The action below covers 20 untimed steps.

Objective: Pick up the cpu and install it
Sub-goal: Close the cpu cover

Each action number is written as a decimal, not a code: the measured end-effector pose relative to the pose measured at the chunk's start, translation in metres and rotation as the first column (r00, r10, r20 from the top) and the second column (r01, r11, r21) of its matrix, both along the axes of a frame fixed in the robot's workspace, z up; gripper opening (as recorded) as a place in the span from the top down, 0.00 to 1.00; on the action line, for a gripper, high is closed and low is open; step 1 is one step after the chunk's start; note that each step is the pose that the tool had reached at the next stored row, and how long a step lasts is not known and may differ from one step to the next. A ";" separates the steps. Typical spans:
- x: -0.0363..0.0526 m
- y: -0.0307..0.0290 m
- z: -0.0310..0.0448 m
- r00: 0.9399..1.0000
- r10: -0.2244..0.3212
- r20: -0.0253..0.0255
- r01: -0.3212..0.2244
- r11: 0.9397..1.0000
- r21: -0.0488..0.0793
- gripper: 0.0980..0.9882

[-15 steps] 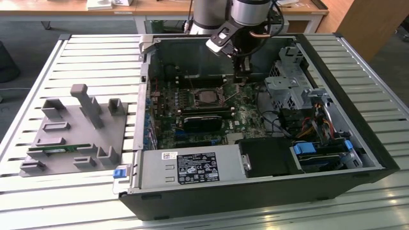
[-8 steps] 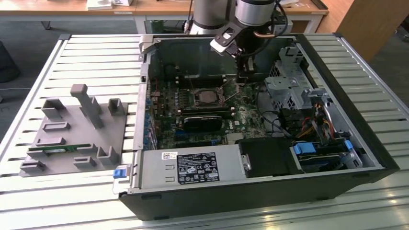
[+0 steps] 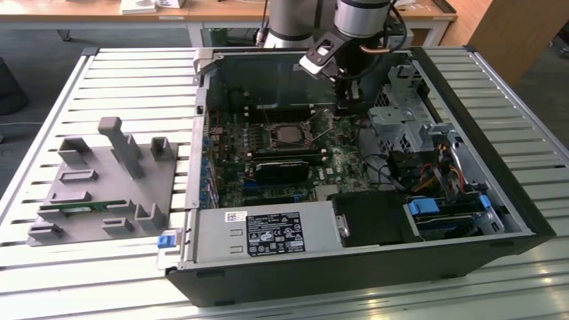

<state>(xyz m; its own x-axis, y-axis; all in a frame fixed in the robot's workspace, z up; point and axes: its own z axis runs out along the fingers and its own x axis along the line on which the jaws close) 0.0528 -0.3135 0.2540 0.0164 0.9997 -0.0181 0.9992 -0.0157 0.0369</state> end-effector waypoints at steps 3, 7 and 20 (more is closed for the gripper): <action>0.0024 0.0003 -0.0021 1.000 0.000 0.000 0.000 1.000 0.000 0.99; 0.0037 0.0005 -0.0070 1.000 0.000 -0.001 0.000 1.000 0.000 0.99; -0.0080 0.0005 -0.0126 1.000 0.000 -0.001 0.000 1.000 0.002 0.99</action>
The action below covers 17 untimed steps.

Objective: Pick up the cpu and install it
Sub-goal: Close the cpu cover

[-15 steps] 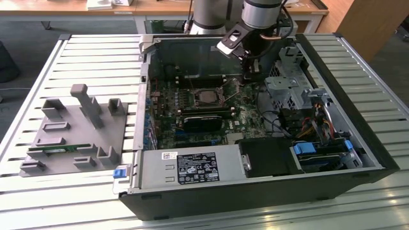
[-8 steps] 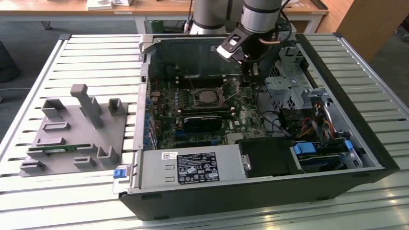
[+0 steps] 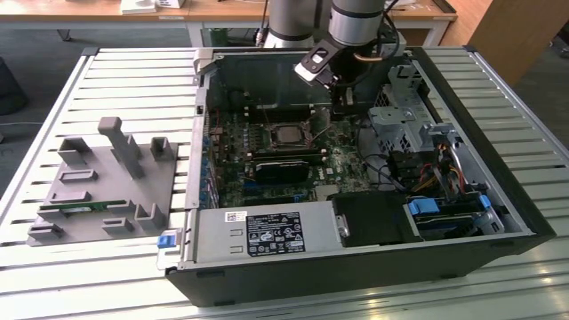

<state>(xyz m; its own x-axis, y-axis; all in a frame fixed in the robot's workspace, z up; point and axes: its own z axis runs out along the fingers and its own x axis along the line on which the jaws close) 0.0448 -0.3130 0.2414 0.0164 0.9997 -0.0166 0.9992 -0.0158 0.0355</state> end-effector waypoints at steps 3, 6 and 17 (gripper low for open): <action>-0.0063 0.0000 0.0041 1.000 0.000 0.000 0.000 1.000 0.000 0.99; -0.0132 0.0001 0.0065 1.000 0.000 0.000 0.000 1.000 0.001 0.99; -0.0579 0.0001 0.0053 1.000 0.000 0.000 0.000 1.000 0.001 0.99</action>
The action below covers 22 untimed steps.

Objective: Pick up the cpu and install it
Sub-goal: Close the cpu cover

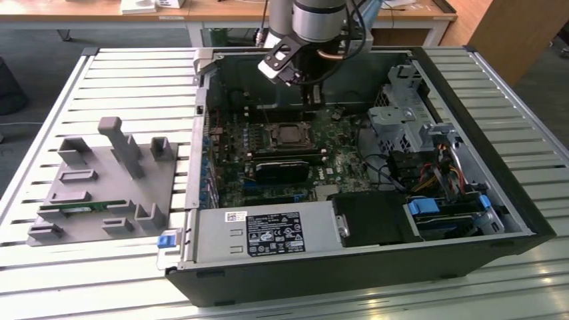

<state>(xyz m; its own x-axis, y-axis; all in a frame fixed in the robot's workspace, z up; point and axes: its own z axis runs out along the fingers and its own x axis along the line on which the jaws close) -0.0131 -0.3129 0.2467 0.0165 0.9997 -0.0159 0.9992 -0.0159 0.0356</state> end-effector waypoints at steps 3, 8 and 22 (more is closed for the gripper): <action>-0.0045 0.0000 -0.0019 1.000 0.000 0.000 0.000 1.000 0.000 0.99; -0.0102 -0.0001 -0.0053 1.000 0.000 -0.001 0.000 1.000 0.000 0.99; -0.0207 -0.0002 -0.0064 1.000 0.000 -0.001 0.000 1.000 0.000 0.99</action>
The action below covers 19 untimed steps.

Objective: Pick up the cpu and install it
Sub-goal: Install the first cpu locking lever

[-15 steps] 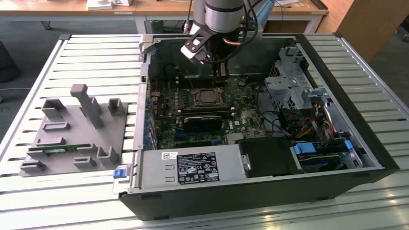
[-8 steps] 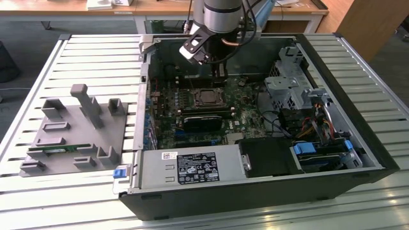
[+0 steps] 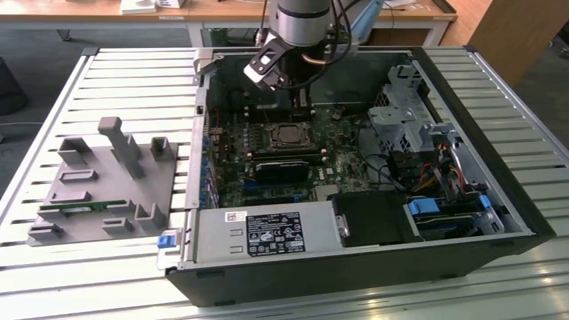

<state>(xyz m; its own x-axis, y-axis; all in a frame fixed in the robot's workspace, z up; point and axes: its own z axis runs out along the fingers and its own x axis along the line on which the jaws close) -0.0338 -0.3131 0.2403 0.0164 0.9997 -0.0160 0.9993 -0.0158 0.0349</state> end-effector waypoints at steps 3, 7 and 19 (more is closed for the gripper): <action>-0.0028 0.0000 -0.0003 1.000 0.000 0.000 0.000 1.000 0.000 0.99; -0.0137 0.0000 -0.0003 1.000 0.000 0.001 0.000 1.000 0.000 0.99; -0.0174 -0.0001 -0.0011 0.984 0.176 0.002 -0.176 0.984 0.000 0.99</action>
